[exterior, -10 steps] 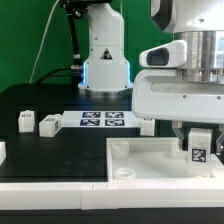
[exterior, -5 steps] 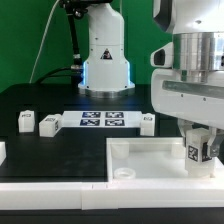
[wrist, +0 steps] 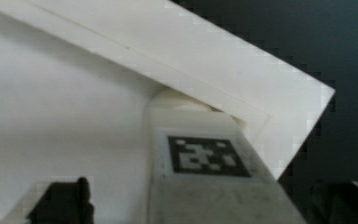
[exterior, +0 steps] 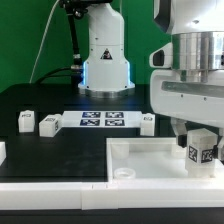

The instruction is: Assemble one leg

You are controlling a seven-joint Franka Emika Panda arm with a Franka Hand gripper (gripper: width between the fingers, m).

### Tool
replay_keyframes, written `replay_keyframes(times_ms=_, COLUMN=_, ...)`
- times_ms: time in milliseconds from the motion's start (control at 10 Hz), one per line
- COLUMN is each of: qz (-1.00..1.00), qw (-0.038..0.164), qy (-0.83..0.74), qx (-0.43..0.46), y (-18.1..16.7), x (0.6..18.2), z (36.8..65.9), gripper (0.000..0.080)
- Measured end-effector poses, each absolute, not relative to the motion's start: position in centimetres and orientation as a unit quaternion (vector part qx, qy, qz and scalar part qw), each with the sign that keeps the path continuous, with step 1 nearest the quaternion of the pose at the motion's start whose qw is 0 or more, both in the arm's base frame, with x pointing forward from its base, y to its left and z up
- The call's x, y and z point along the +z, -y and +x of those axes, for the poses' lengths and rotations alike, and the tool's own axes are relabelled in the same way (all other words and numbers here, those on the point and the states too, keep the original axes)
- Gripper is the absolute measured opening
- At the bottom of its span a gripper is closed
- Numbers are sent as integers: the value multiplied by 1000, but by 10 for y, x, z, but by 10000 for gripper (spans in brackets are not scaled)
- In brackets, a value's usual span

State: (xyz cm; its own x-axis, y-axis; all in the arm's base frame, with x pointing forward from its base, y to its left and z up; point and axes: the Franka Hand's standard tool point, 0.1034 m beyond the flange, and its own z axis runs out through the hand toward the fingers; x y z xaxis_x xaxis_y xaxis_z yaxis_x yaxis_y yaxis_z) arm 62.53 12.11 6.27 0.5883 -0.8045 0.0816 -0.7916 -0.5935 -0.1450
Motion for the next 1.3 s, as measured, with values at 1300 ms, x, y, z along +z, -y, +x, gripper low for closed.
replay_keyframes(times_ms=1300, qz=-995, qw=-10, qy=42, qx=-91, y=-115, x=67, z=632, gripper=545)
